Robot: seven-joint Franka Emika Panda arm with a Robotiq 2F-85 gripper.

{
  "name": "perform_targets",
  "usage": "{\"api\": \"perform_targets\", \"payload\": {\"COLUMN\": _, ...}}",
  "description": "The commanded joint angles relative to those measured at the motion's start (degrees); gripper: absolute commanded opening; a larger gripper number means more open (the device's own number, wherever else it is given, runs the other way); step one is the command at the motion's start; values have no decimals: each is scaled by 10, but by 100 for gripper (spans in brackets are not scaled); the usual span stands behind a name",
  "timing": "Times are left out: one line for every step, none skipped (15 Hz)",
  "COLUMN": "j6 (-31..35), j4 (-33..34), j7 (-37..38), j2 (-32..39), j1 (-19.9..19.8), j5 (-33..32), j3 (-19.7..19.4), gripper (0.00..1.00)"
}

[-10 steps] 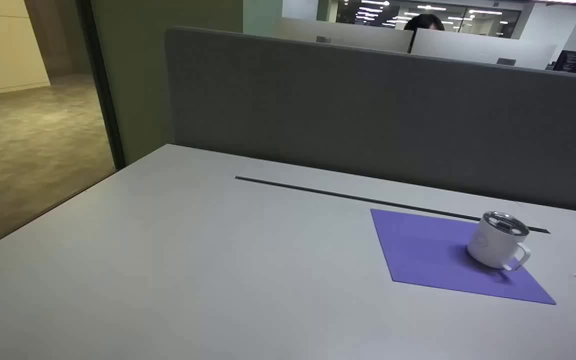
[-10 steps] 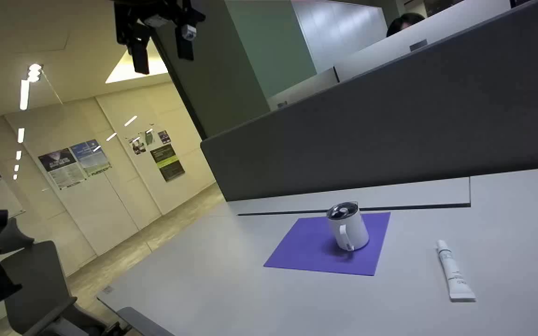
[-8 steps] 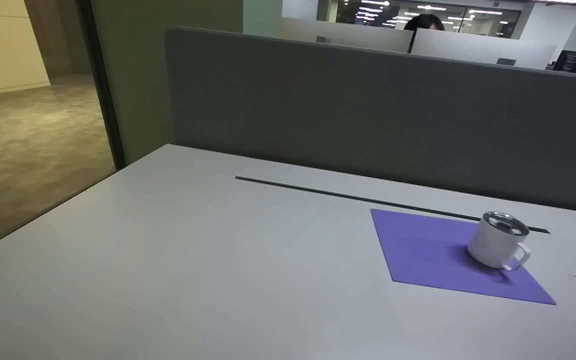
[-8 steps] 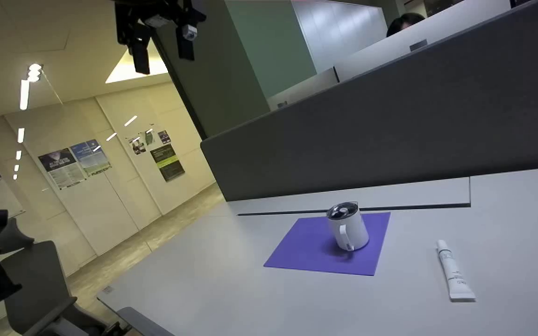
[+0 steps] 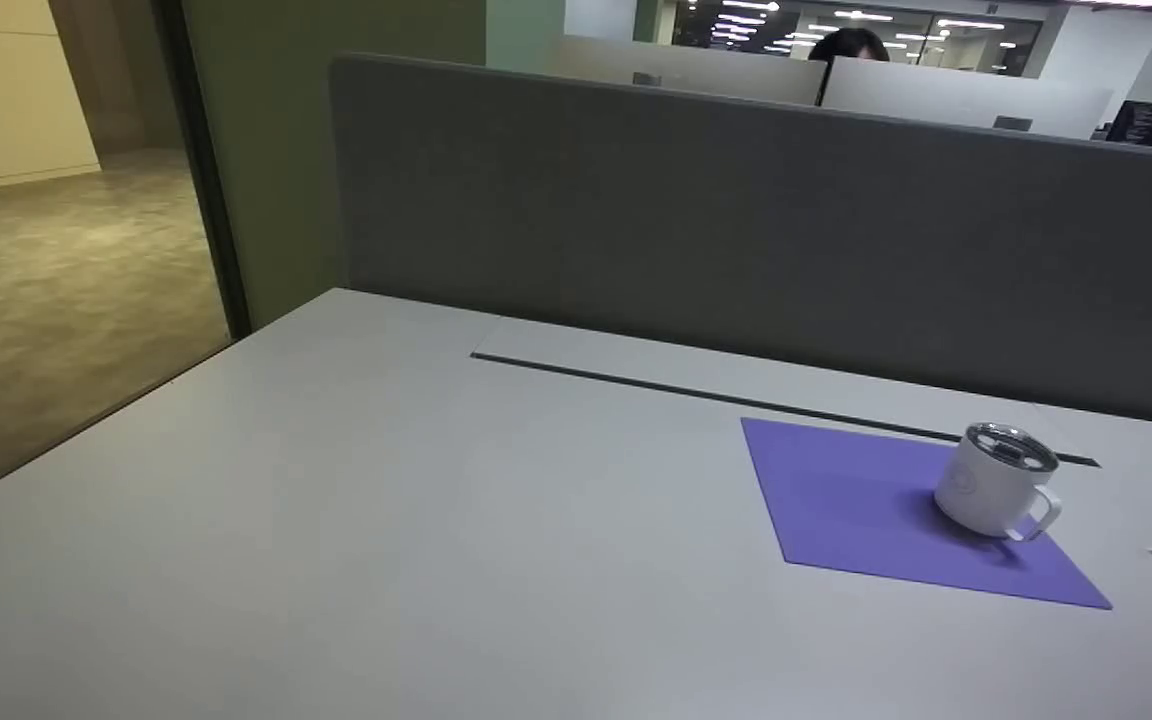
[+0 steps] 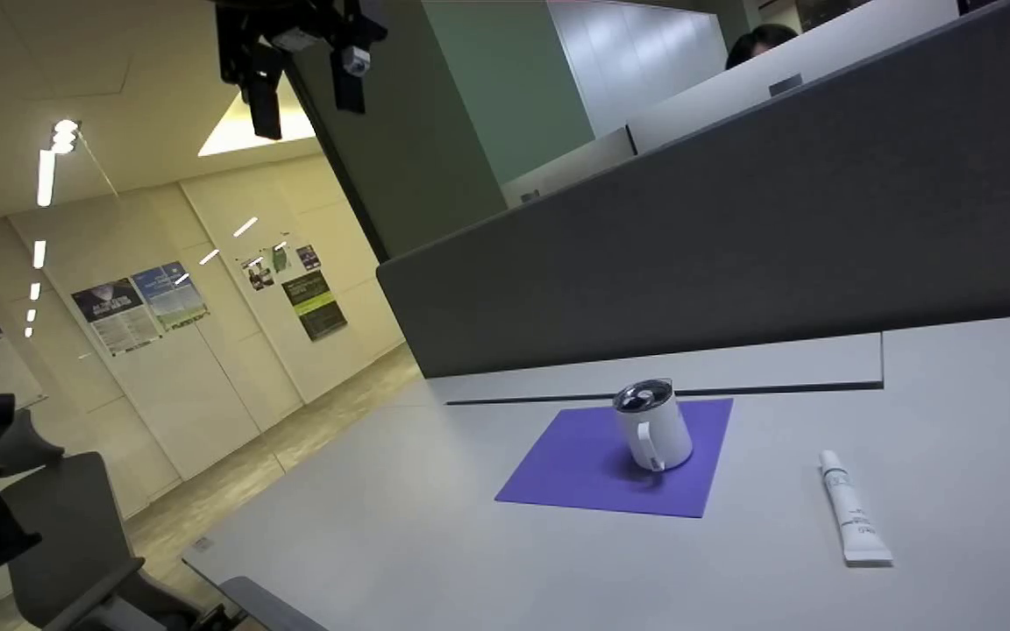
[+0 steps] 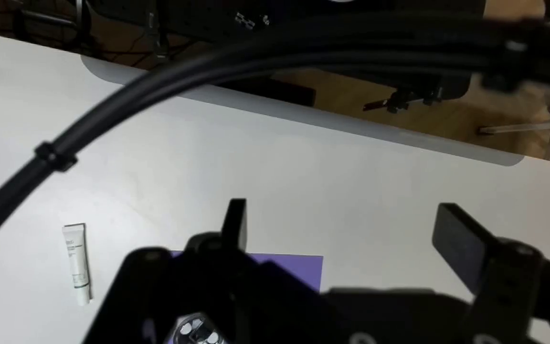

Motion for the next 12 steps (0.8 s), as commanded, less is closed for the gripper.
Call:
{"api": "perform_targets", "payload": {"j6": 57, "j4": -5, "j7": -67, "j2": -2, "j1": -10, "j5": -28, "j3": 16, "gripper": 100}}
{"api": "perform_targets", "payload": {"j6": 82, "j4": 0, "j7": -89, "j2": 7, "j1": -10, "j5": -38, "j3": 17, "gripper": 100}}
{"api": "perform_targets", "payload": {"j6": 109, "j4": 9, "j7": -109, "j2": 24, "j1": -9, "j5": -38, "j3": 16, "gripper": 100}}
{"api": "perform_targets", "payload": {"j6": 140, "j4": 18, "j7": -122, "j2": 43, "j1": -10, "j5": -34, "j3": 15, "gripper": 100}}
{"api": "perform_targets", "payload": {"j6": 167, "j4": 24, "j7": -131, "j2": 60, "j1": -10, "j5": -22, "j3": 14, "gripper": 97}}
{"api": "perform_targets", "payload": {"j6": 198, "j4": 30, "j7": -139, "j2": 82, "j1": -11, "j5": -15, "j3": 16, "gripper": 73}}
{"api": "perform_targets", "payload": {"j6": 230, "j4": 35, "j7": -141, "j2": 103, "j1": -13, "j5": -9, "j3": 18, "gripper": 73}}
{"api": "perform_targets", "payload": {"j6": 263, "j4": 42, "j7": -140, "j2": 129, "j1": -15, "j5": -4, "j3": 22, "gripper": 69}}
{"api": "perform_targets", "payload": {"j6": 299, "j4": 47, "j7": -137, "j2": 153, "j1": -18, "j5": 1, "j3": 26, "gripper": 60}}
{"api": "perform_targets", "payload": {"j6": 330, "j4": 54, "j7": -131, "j2": 178, "j1": -21, "j5": 6, "j3": 31, "gripper": 53}}
{"api": "perform_targets", "payload": {"j6": 355, "j4": 60, "j7": -127, "j2": 202, "j1": -24, "j5": 12, "j3": 37, "gripper": 45}}
{"api": "perform_targets", "payload": {"j6": 381, "j4": 64, "j7": -123, "j2": 224, "j1": -28, "j5": 15, "j3": 45, "gripper": 39}}
